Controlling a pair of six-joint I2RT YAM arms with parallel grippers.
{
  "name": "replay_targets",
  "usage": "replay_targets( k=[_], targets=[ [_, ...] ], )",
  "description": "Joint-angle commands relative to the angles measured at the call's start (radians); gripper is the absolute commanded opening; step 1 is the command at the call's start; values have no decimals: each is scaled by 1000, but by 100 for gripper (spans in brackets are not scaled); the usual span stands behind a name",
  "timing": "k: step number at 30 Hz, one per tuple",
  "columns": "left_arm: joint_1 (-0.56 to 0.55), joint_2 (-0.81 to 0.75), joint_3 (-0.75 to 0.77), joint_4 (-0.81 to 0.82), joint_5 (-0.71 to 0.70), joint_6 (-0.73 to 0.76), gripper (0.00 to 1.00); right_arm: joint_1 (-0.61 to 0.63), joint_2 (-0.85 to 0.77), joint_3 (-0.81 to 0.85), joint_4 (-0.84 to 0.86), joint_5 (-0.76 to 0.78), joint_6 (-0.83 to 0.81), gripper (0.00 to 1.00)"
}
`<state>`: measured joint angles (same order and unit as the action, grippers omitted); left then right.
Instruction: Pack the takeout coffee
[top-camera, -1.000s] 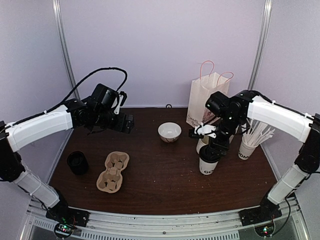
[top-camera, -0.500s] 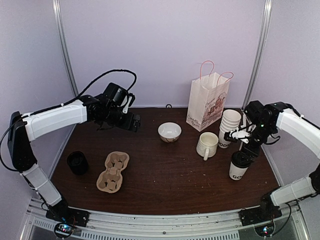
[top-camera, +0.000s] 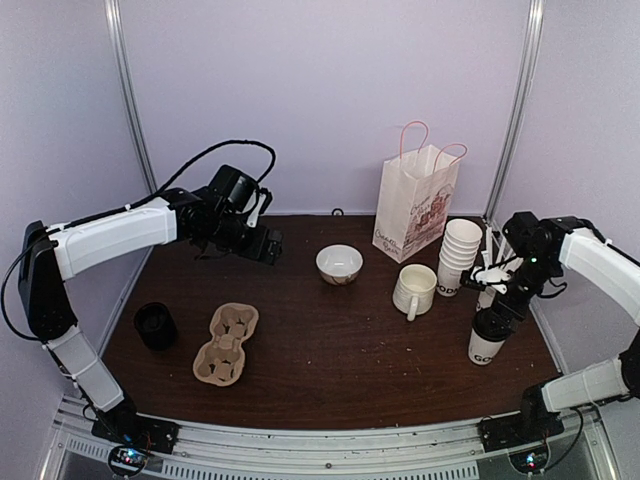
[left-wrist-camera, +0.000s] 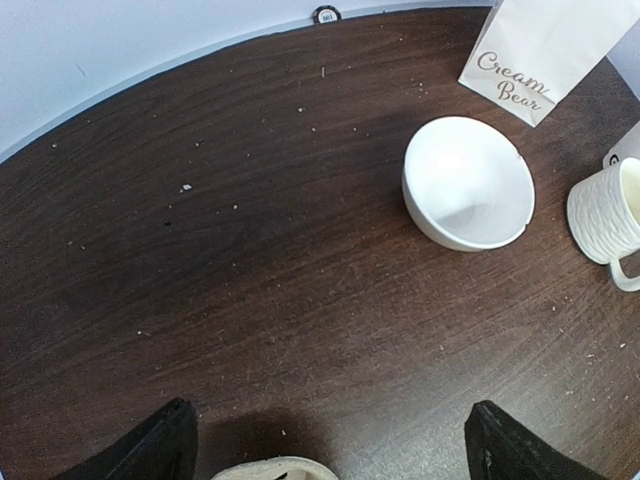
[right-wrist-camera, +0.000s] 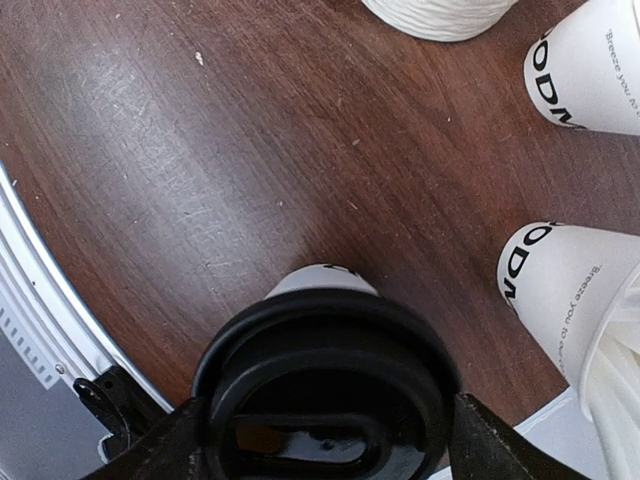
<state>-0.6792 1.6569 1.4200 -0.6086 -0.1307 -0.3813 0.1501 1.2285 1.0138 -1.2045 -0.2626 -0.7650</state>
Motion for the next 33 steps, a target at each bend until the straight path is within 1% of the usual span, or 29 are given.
replay_targets(
  k=[1,7,10,11,13,16,19,21,23,27,30,33],
  targets=[
    [11,1,36,-11,20,19,97,-6,-7,-19,8,-11,-22,86],
    [12,-13,33,-16,41,25,97,-6,-34,129,-114,-110,-33,93],
    [12,-12,34,-16,90,33,96,-6,-13,239,-156,-197,-27,92],
    [12,-12,34,-16,110,36,94,-5,3,261,-166,-234,-25,92],
    [12,-19,38,-22,146,45,91,-1,44,356,-178,-290,-8,90],
    [12,-28,70,-107,131,32,83,10,111,468,-179,-377,17,88],
    [11,-52,70,-238,82,-8,78,53,156,523,-139,-429,53,86],
    [8,-95,11,-266,95,-27,76,103,173,529,-76,-408,91,85],
    [7,-136,-62,-269,103,-44,74,151,192,524,9,-357,129,83],
    [6,-164,-157,-305,81,-57,74,248,283,537,84,-220,149,77],
    [6,-165,-172,-387,-1,-92,73,321,337,545,105,-173,138,75],
    [11,-190,-158,-482,-117,-123,73,381,364,535,122,-175,144,75]
  ],
)
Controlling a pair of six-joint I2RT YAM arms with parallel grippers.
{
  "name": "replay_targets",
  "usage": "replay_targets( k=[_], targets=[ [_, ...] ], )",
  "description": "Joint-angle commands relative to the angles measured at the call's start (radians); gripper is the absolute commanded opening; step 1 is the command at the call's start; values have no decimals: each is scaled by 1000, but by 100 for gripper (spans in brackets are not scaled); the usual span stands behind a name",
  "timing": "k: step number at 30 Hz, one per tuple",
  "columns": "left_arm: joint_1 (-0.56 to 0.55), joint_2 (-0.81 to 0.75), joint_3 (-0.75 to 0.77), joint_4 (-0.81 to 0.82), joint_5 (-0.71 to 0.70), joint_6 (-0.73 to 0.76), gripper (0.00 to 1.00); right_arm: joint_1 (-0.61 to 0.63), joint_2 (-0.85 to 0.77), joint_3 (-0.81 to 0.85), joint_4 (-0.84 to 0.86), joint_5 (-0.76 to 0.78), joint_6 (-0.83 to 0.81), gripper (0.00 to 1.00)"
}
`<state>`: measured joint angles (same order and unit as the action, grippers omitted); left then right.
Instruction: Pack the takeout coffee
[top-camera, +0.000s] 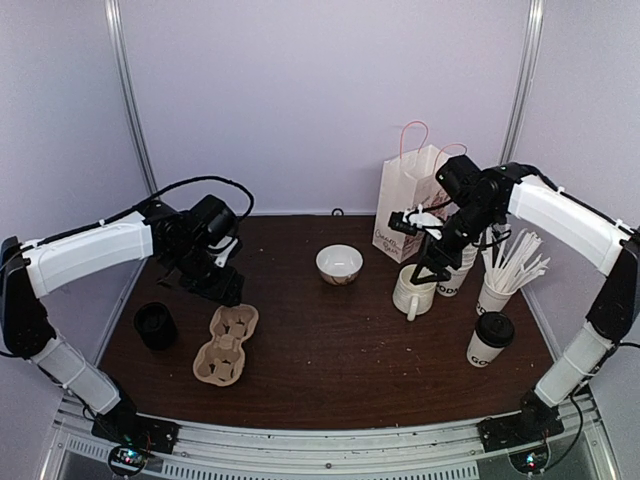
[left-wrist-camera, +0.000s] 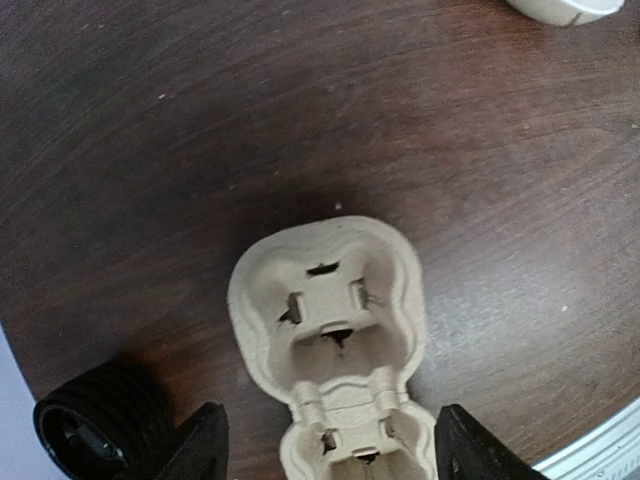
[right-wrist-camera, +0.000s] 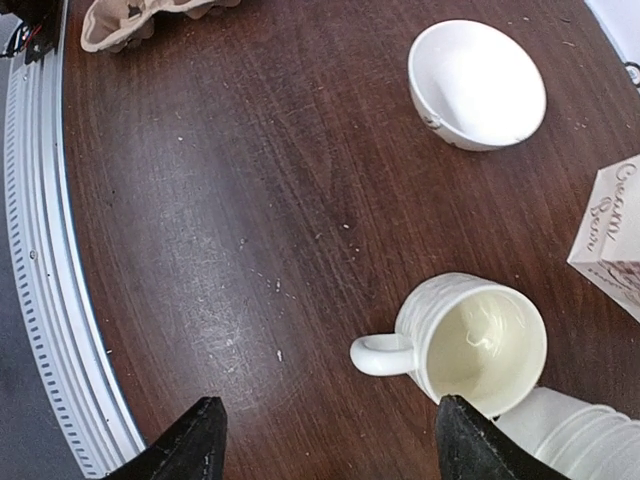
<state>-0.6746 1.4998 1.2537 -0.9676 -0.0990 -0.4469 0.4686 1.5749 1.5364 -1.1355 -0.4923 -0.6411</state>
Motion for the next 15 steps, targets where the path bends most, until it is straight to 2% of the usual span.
replay_targets(
  k=[1,3,6,11,15],
  targets=[
    [12,-45,16,-161,-191,-75,73,83,23,5,60,56,21,75],
    [30,-71,31,-240,-253,-112,78,116,29,-5,68,58,20,75],
    [48,-105,18,-249,-270,-68,82,122,29,-6,78,86,48,74],
    [81,-86,34,-228,-221,-62,77,122,63,7,80,191,61,69],
    [81,-100,20,-139,-155,-47,77,120,121,19,80,300,109,58]
  ],
)
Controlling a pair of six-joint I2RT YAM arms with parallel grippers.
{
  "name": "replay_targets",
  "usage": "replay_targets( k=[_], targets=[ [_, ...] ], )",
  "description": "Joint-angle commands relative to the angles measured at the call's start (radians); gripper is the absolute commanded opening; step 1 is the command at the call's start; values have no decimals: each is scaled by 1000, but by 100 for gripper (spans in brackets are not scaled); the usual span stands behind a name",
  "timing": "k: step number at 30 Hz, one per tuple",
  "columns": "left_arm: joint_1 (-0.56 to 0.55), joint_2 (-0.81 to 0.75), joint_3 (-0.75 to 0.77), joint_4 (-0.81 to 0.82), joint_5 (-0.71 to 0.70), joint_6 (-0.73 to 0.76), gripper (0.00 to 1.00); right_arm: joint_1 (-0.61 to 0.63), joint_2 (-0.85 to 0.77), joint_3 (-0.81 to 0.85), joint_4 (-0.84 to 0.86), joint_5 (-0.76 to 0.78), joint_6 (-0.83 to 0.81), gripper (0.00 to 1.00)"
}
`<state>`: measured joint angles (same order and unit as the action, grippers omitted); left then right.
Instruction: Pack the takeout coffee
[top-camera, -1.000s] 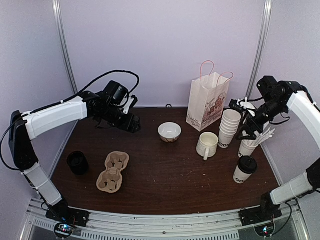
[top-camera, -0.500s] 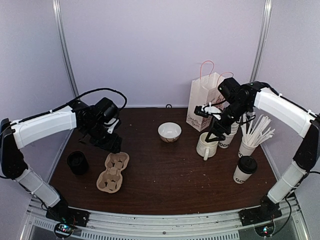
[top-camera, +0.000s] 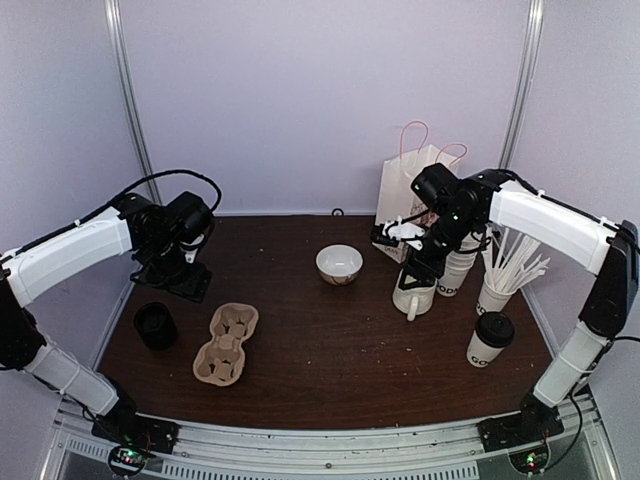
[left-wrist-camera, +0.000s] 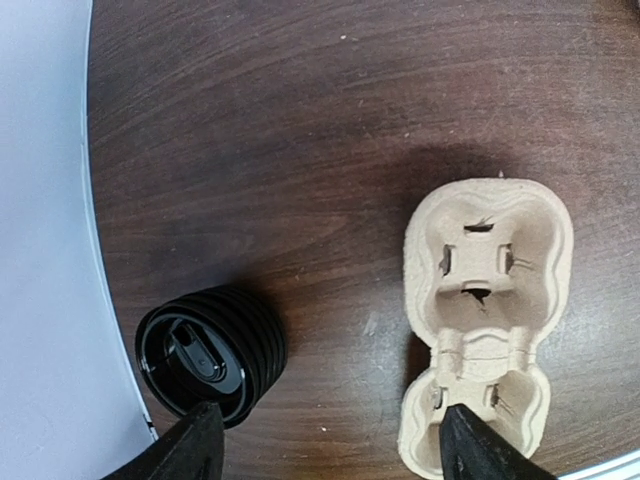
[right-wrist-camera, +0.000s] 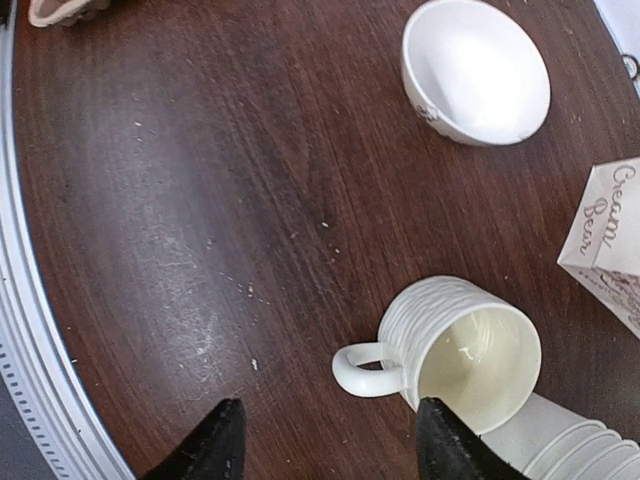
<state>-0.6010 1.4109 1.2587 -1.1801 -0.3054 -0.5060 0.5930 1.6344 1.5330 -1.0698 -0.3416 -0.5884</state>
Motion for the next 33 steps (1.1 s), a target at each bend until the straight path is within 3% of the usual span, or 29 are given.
replay_targets(
  k=[1,3,12,21,33],
  targets=[
    [7,-10,17,95,73,12,77,-4,84,32,-6,183,64,55],
    [7,-5,23,123,109,17,77,-11,87,46,-38,234,69,51],
    [7,76,72,238,206,54,77,-126,-86,73,-17,230,83,46],
    [7,67,66,252,226,73,77,-244,24,195,-22,276,123,47],
    [7,76,52,270,237,73,77,-297,145,284,-78,297,170,44]
  ],
)
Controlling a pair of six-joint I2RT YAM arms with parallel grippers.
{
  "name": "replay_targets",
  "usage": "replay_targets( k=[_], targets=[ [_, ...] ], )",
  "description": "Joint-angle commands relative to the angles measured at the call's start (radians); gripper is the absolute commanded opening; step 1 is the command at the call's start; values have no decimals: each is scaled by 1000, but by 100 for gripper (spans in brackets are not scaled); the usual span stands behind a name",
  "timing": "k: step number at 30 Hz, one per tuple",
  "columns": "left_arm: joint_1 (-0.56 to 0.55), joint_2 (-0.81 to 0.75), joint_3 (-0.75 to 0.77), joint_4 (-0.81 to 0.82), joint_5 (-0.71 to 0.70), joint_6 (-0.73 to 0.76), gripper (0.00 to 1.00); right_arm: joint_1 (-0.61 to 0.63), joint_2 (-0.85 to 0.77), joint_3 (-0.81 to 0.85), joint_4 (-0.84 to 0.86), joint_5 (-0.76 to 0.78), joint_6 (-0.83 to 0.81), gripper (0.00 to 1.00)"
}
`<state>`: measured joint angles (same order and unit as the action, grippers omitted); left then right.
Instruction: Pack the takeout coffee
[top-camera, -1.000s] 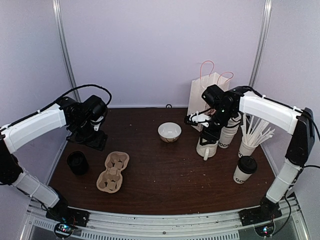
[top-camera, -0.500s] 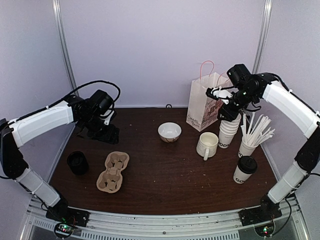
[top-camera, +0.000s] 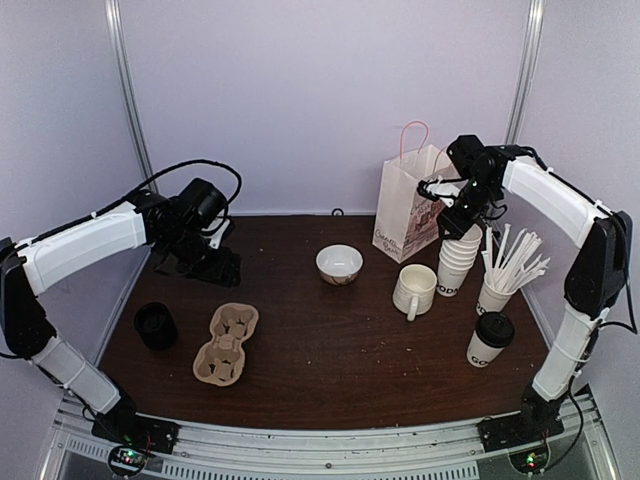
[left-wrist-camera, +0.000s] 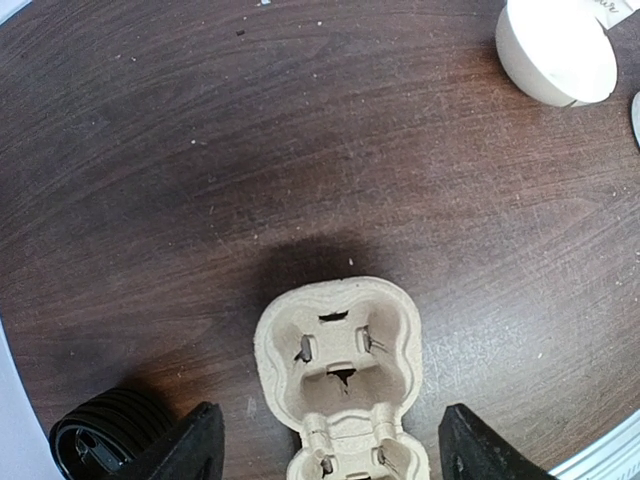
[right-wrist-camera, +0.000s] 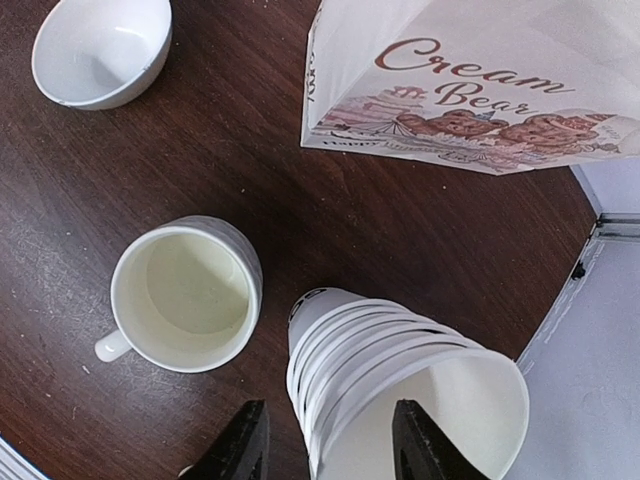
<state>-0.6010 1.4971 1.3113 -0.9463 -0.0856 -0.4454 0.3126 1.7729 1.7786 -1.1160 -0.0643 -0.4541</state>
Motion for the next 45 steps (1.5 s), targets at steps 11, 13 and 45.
replay_targets(
  k=[11,13,45],
  targets=[
    [7,22,22,36,32,26,77,-38,30,41,-68,-11,57,27],
    [7,25,23,36,35,27,77,-39,32,44,-71,-14,58,24],
    [7,37,17,56,70,30,77,-94,48,172,-74,62,3,0]
  ],
)
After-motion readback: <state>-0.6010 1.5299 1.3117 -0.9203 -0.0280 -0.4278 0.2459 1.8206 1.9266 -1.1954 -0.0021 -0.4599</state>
